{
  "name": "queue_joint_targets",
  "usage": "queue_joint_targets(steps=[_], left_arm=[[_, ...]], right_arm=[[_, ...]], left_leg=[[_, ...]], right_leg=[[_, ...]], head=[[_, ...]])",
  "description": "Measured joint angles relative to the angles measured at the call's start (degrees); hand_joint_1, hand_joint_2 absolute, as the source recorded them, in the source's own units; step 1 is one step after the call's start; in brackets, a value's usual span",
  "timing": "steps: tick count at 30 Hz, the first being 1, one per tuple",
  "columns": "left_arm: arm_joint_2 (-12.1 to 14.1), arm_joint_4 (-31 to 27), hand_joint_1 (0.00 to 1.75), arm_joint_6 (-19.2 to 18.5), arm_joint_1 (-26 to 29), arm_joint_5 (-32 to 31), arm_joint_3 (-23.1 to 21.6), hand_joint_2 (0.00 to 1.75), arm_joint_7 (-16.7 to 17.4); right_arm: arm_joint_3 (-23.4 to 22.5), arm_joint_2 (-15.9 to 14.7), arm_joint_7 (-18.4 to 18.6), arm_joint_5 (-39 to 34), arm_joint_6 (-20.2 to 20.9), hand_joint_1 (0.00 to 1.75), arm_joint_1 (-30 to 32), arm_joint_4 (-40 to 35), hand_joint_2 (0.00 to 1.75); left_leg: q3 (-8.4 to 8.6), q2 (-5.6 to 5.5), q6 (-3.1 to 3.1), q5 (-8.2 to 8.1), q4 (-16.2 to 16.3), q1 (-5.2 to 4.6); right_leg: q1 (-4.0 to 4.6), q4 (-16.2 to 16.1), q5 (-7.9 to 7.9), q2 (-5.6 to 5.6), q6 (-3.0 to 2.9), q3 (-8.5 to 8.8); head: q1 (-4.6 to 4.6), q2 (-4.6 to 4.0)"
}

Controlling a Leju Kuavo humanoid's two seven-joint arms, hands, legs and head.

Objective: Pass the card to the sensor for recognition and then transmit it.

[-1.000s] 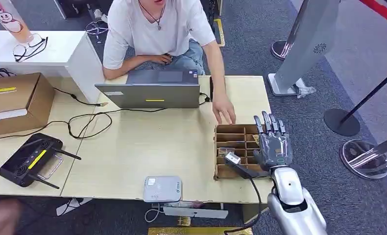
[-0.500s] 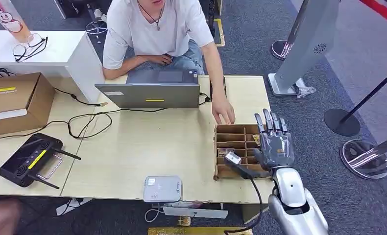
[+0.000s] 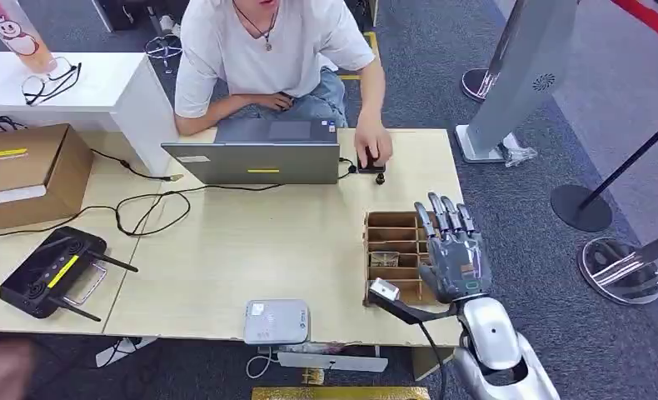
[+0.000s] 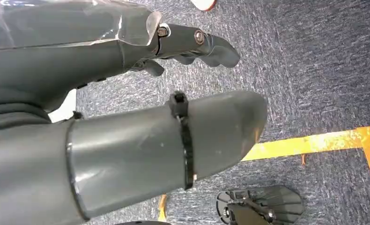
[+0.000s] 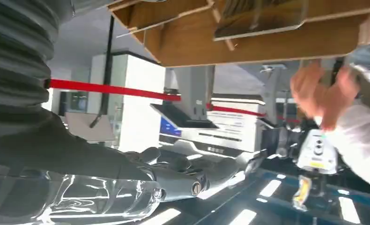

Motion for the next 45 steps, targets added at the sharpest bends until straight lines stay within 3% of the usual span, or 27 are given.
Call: queue_joint_targets(steps=[15, 45], left_arm=[[-0.09, 0.00, 0.00, -0.66, -0.13, -1.09, 0.00, 0.00, -0.57], [-0.11, 0.00, 0.00, -0.61, -0.75, -1.62, 0.00, 0.00, -0.57]], right_arm=[[4.96, 0.00, -1.55, -2.38, 3.96, 0.00, 0.39, -0.57, 1.75], [7.02, 0.07, -0.46, -3.72, 2.77, 0.00, -8.64, 9.48, 1.75]], left_leg=[[-0.01, 0.00, 0.00, 0.00, 0.00, 0.00], [0.00, -0.01, 0.00, 0.01, 0.01, 0.00]], right_leg=[[0.00, 0.00, 0.00, 0.00, 0.00, 0.01], [0.00, 0.00, 0.01, -0.02, 0.00, 0.03]], head=[[0.00, 0.00], [0.00, 0.00]])
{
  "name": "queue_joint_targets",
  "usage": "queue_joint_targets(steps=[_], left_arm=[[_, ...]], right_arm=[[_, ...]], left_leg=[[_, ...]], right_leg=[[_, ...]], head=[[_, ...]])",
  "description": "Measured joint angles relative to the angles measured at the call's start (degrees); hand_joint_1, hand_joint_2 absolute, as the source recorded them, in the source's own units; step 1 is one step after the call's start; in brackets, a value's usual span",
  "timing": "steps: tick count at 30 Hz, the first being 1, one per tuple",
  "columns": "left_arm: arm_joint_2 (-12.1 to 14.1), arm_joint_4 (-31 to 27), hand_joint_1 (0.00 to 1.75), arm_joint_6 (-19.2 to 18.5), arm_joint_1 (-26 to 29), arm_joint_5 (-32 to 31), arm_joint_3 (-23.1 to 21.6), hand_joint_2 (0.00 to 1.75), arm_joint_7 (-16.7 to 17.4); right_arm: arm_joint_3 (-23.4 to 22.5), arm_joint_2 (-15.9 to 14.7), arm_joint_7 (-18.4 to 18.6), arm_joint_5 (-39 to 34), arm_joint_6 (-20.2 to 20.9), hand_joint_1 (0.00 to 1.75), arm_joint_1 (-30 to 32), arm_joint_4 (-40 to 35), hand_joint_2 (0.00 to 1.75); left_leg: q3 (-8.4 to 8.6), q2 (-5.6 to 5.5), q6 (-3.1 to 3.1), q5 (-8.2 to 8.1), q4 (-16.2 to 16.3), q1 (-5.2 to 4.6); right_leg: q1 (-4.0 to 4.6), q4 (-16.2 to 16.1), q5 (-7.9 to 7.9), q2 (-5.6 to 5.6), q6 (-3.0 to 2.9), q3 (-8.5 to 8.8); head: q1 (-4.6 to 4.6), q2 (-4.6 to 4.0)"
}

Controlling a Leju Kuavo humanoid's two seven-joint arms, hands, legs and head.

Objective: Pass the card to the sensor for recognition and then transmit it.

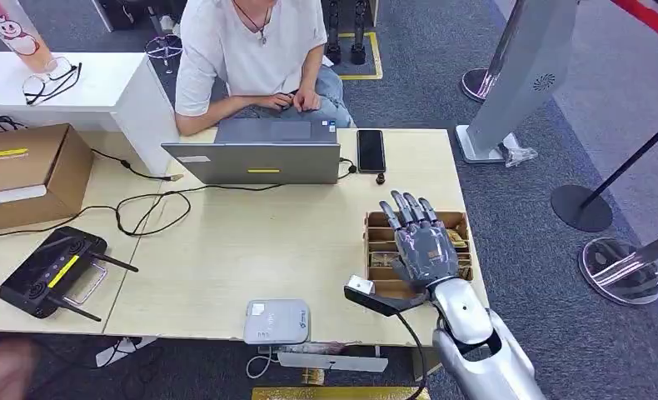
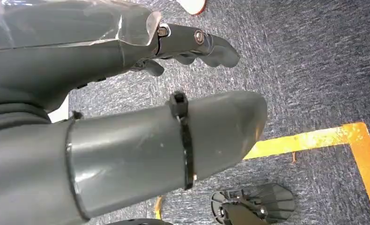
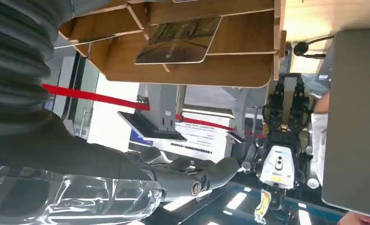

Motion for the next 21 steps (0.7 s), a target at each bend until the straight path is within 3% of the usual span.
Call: queue_joint_targets(steps=[8, 10, 21], left_arm=[[-0.02, 0.00, 0.00, 0.02, -0.01, -0.15, 0.26, 0.00, 0.15], [-0.02, 0.00, 0.00, 0.04, 0.00, -0.15, 0.57, 0.00, 0.17], [-0.11, 0.00, 0.00, 0.09, 0.05, -0.13, 1.29, 0.00, 0.17]], right_arm=[[0.04, 0.00, 1.27, 0.39, -0.66, 0.00, -0.89, 2.19, 1.75], [0.04, 0.00, 1.46, 0.42, -0.68, 0.16, -1.15, 2.65, 1.75], [0.04, 0.00, 2.34, 1.33, -0.85, 0.17, -1.57, 3.87, 1.75]], left_leg=[[-0.01, 0.00, 0.00, -0.01, 0.00, 0.00], [-0.01, 0.00, 0.00, -0.01, 0.00, 0.00], [-0.01, 0.00, 0.00, -0.01, 0.00, 0.00]], right_leg=[[0.00, 0.00, -0.01, 0.00, 0.00, -0.01], [0.00, 0.00, -0.01, 0.00, 0.00, -0.01], [0.00, 0.00, -0.01, 0.00, 0.00, -0.01]], head=[[0.00, 0.00], [-0.02, 0.00], [-0.02, 0.00]])
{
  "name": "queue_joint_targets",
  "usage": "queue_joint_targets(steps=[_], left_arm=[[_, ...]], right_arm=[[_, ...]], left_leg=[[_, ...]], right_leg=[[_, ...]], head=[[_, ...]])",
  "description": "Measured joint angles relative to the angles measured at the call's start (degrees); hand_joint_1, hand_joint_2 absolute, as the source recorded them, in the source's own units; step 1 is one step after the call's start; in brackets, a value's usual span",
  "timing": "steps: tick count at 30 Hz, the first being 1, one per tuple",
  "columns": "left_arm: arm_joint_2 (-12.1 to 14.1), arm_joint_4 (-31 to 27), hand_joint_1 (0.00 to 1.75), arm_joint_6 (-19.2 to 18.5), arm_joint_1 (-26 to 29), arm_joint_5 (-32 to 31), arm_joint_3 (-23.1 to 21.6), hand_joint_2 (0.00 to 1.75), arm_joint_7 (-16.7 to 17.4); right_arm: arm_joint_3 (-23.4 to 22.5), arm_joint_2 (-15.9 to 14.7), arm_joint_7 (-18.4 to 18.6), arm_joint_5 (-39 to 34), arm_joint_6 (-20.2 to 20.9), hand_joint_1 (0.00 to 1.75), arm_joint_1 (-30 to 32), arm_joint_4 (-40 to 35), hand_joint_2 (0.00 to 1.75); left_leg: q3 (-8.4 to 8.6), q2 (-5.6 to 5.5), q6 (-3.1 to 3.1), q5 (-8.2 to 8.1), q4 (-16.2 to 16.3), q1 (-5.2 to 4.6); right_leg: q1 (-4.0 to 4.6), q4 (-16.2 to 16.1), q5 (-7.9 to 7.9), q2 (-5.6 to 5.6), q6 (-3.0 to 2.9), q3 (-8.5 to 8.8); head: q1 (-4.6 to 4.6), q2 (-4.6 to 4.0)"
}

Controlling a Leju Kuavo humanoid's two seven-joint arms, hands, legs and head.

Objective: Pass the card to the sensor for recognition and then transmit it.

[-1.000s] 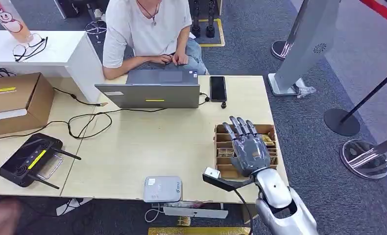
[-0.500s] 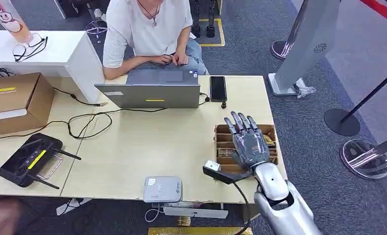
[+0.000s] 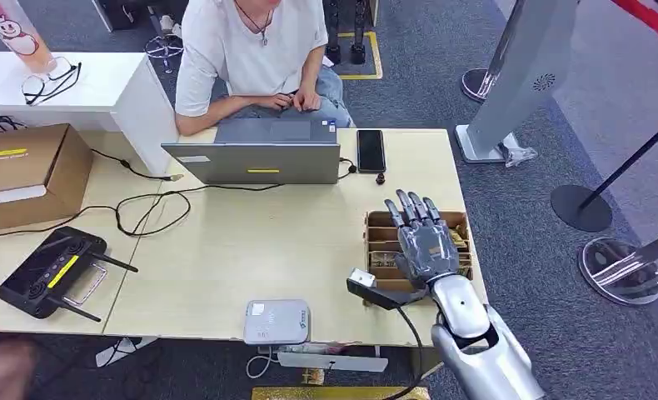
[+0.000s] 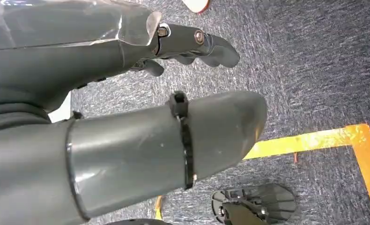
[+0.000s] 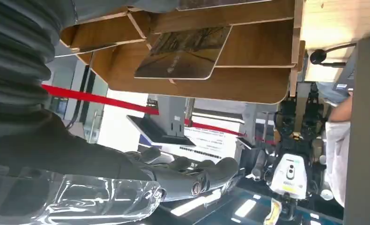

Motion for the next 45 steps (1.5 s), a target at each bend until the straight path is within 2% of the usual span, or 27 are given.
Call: queue_joint_targets(steps=[6, 11, 12, 14, 21, 38, 45], left_arm=[[-0.11, 0.00, 0.00, 0.04, 0.05, 0.17, 0.09, 0.00, 0.00], [-0.11, 0.00, 0.00, 0.11, 0.14, 0.33, 0.13, 0.00, 0.00], [-0.11, 0.00, 0.00, 0.11, 0.17, 0.35, 0.15, 0.00, 0.00], [-0.11, 0.00, 0.00, 0.11, 0.21, 0.35, 0.17, 0.00, 0.00], [-0.11, 0.00, 0.00, 0.11, 0.22, 0.48, 0.74, 0.00, -0.02], [-0.13, 0.00, 0.00, 0.09, 0.21, 0.33, 1.09, 0.00, -0.02], [-0.13, 0.00, 0.00, 0.09, 0.22, 0.33, 1.16, 0.00, -0.02]], right_arm=[[-0.02, 0.00, 0.57, 0.17, -0.59, 0.21, 0.01, -0.02, 1.75], [-0.24, 0.00, 0.59, 0.20, -0.70, 0.38, 0.04, -0.42, 1.75], [-0.33, 0.00, 0.61, 0.22, -0.72, 0.56, 0.04, -0.59, 1.75], [-0.46, 0.00, 0.61, 0.24, -0.77, 0.51, 0.04, -0.85, 1.75], [-0.52, 0.00, 0.61, 0.98, -0.74, 0.68, 0.00, -1.18, 1.75], [-1.46, 0.00, 0.61, 1.05, -0.74, 0.61, 0.21, -1.36, 1.75], [-1.46, -0.02, 0.63, 1.29, -0.55, 0.65, 0.57, -1.33, 1.75]], left_leg=[[0.00, 0.00, 0.00, 0.00, 0.00, 0.00], [0.01, 0.00, 0.00, 0.00, 0.00, 0.00], [0.01, 0.00, 0.00, 0.00, 0.00, 0.00], [0.01, 0.00, 0.00, 0.00, 0.00, 0.00], [0.00, 0.00, 0.00, 0.00, 0.00, 0.00], [0.01, 0.01, 0.00, 0.00, 0.01, 0.00], [0.01, 0.01, 0.00, 0.00, 0.01, 0.00]], right_leg=[[0.00, 0.00, 0.00, 0.00, 0.00, 0.00], [0.00, 0.00, 0.00, 0.00, 0.00, 0.00], [0.00, 0.00, 0.00, 0.00, 0.00, 0.00], [0.00, 0.00, 0.00, 0.00, 0.00, 0.00], [0.00, 0.00, 0.00, 0.00, 0.00, 0.00], [0.00, 0.00, 0.00, 0.01, 0.00, -0.01], [0.00, 0.00, 0.00, 0.01, 0.00, -0.01]], head=[[0.02, 0.00], [0.02, 0.00], [0.02, 0.00], [0.02, 0.00], [0.00, 0.00], [0.02, 0.00], [0.02, 0.00]])
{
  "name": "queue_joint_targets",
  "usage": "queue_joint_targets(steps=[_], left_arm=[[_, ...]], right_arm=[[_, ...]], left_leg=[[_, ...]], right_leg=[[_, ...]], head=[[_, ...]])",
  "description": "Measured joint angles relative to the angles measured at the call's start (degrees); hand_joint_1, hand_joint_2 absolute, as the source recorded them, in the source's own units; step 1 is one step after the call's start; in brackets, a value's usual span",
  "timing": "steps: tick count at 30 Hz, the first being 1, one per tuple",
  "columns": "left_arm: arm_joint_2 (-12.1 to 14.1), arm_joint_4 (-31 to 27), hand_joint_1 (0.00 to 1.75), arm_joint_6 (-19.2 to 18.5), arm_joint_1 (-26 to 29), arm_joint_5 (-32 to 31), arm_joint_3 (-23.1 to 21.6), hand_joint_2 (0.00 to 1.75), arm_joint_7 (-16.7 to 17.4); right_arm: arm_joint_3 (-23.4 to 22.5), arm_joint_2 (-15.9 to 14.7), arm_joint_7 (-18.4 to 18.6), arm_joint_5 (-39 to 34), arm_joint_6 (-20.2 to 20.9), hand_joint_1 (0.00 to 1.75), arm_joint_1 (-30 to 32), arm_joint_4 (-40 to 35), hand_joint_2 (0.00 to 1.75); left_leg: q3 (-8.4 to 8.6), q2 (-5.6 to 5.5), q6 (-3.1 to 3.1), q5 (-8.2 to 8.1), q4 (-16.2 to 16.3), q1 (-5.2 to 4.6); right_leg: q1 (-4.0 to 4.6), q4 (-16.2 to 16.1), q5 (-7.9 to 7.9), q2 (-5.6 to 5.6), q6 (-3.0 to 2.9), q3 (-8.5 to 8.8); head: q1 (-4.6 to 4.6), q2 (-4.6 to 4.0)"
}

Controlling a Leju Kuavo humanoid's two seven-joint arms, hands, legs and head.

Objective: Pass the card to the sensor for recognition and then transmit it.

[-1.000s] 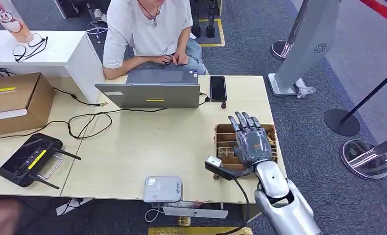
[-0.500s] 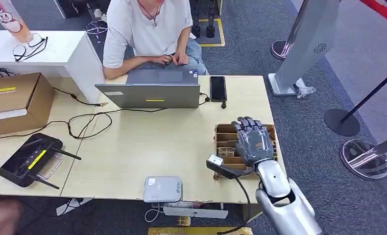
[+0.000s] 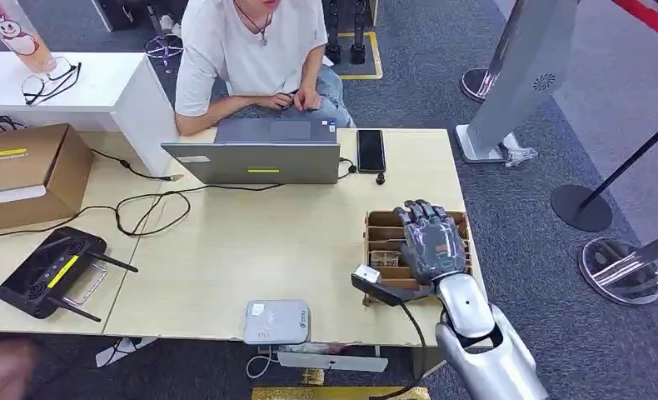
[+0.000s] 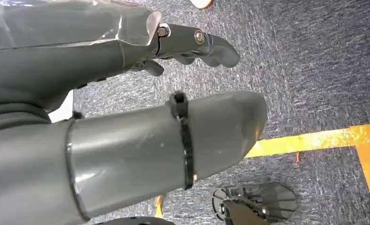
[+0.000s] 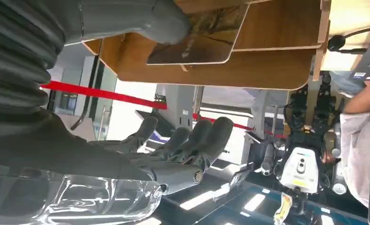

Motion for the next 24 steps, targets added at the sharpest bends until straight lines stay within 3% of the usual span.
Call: queue_joint_targets(steps=[12, 22, 23, 24], left_arm=[[0.00, 0.00, 0.00, 0.00, -0.02, -0.11, 0.02, 0.00, 0.00], [-0.02, 0.00, 0.00, 0.02, -0.01, -0.04, 0.39, 0.00, -0.17], [-0.02, 0.00, 0.00, 0.02, -0.02, -0.04, 0.39, 0.00, -0.17], [-0.02, 0.00, 0.00, 0.02, -0.02, -0.04, 0.39, 0.00, -0.17]], right_arm=[[-0.07, -0.09, 0.35, 0.63, 0.44, 0.68, 1.19, 0.00, 1.75], [-0.09, -0.09, 0.50, 0.83, 0.59, 0.82, 1.58, 0.02, 1.75], [-0.09, -0.09, 0.50, 0.83, 0.59, 1.03, 1.58, 0.02, 1.75], [-0.09, -0.09, 0.50, 0.83, 0.59, 1.03, 1.58, 0.02, 1.75]], left_leg=[[0.00, 0.00, 0.00, 0.00, 0.00, 0.00], [0.00, 0.00, 0.00, 0.00, 0.00, 0.00], [0.00, 0.00, 0.00, 0.00, 0.00, 0.00], [0.00, 0.00, 0.00, 0.00, 0.00, 0.00]], right_leg=[[0.00, 0.00, 0.00, 0.00, 0.00, -0.01], [0.00, 0.00, 0.00, 0.00, 0.00, 0.00], [0.00, 0.00, 0.00, 0.00, 0.00, 0.00], [0.00, 0.00, 0.00, 0.00, 0.00, 0.00]], head=[[0.00, 0.00], [0.00, 0.00], [0.00, 0.00], [0.00, 0.00]])
